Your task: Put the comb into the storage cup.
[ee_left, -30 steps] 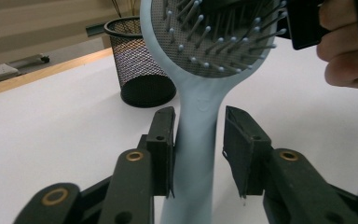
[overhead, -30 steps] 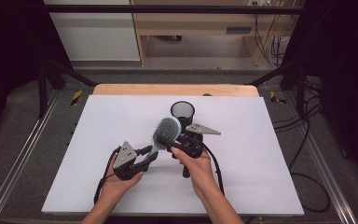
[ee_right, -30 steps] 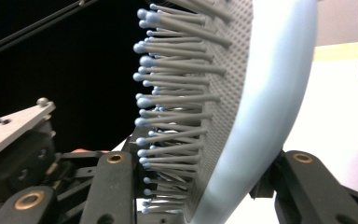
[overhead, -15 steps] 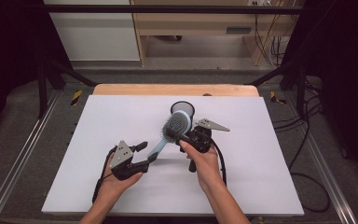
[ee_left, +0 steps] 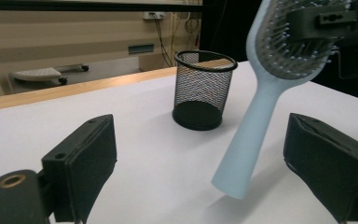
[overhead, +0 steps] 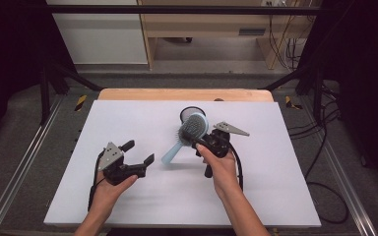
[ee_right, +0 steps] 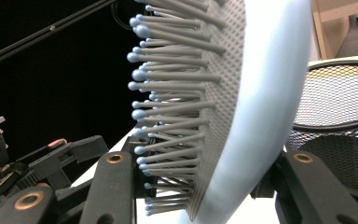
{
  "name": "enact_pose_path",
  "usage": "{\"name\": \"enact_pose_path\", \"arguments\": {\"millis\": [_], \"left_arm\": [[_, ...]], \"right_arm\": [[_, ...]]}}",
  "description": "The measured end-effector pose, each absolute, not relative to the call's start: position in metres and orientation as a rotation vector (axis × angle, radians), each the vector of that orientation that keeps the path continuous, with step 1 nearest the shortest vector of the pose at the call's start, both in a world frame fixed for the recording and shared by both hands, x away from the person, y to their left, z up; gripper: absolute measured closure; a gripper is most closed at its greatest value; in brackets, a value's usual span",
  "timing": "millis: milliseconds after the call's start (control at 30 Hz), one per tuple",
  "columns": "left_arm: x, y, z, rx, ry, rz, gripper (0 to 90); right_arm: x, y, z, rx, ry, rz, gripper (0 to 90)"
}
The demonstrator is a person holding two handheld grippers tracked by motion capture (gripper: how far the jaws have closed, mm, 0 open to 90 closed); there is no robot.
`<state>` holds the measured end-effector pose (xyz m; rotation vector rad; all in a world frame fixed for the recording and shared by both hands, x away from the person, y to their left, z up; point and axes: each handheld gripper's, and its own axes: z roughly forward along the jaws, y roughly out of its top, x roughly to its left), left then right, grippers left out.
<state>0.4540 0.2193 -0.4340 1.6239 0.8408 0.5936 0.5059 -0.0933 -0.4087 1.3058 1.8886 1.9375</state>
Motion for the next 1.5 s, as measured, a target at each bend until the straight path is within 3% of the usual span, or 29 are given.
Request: {"name": "enact_pose_path", "arguments": {"millis": [700, 1100, 1500], "left_arm": [[0.451, 0.254, -0.427, 1.591, 0.877, 0.702, 4.5], [0.429, 0.283, -0.433, 1.592, 0.903, 0.78, 3.5], [0.434, 0.295, -0.437, 1.558, 0.964, 0.771, 3.3]], "right_arm": [[0.515, -0.109, -0.398, 1.318, 1.845, 1.913, 54.5], [0.521, -0.118, -0.377, 1.313, 1.81, 1.917, 54.4], [0.533, -0.12, -0.35, 1.295, 1.772, 1.922, 54.2]]}}
